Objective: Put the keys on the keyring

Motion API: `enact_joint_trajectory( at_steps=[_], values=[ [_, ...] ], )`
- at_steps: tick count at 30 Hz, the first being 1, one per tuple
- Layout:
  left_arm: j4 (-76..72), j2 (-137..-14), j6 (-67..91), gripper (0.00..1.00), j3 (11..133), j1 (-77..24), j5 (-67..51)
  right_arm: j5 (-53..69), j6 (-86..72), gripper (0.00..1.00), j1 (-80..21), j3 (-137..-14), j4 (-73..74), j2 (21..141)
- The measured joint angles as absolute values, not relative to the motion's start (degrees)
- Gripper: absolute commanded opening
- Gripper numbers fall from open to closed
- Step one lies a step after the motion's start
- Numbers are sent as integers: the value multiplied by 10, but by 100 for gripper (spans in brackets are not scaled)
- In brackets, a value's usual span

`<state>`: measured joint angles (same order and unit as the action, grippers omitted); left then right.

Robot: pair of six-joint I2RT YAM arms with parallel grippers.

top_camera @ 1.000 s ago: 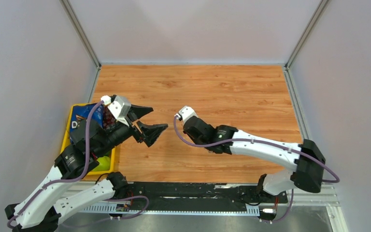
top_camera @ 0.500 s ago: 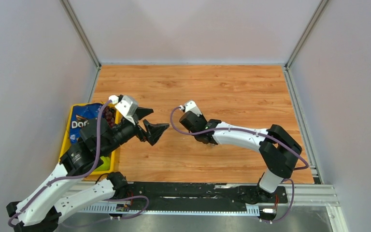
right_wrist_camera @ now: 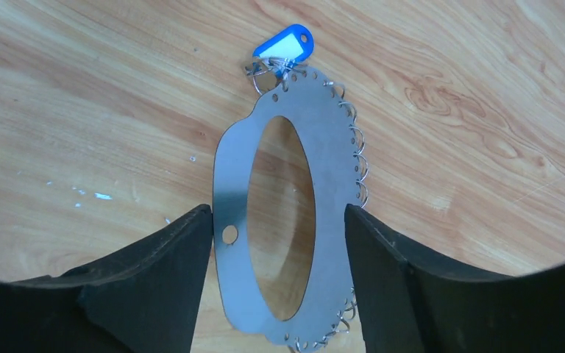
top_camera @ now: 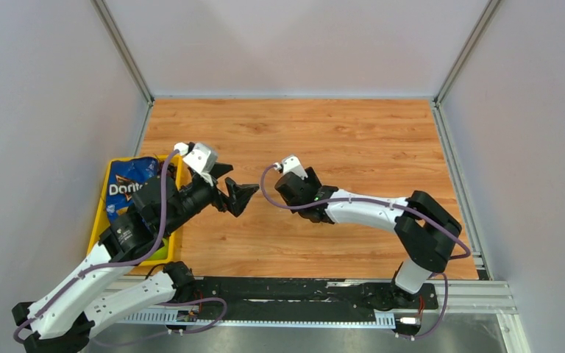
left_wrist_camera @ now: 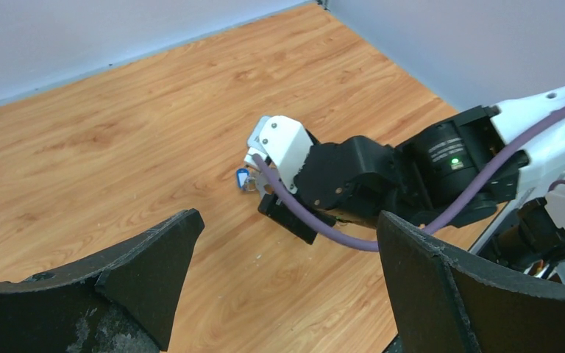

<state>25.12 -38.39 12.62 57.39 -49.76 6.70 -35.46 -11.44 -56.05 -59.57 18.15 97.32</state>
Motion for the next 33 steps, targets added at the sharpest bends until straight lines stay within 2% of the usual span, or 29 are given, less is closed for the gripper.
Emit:
enact_joint_trajectory(
  at_steps=[4,5,14,25,33],
  values=[
    [251,-387,126,100,574,-498,78,-338,-112,97,-561,-588,182,920],
    [251,-388,126,100,574,-498,80,-334,-112,99,-561,-588,181,906],
    [254,-401,124,100,575,-498,95,-289,-102,100,-561,-584,181,719],
    [256,-431,120,100,583,-498,134,-280,-97,100,-561,-590,219,619],
    [255,-451,112,100,590,-498,165,-368,-105,100,-561,-590,231,566]
  ],
)
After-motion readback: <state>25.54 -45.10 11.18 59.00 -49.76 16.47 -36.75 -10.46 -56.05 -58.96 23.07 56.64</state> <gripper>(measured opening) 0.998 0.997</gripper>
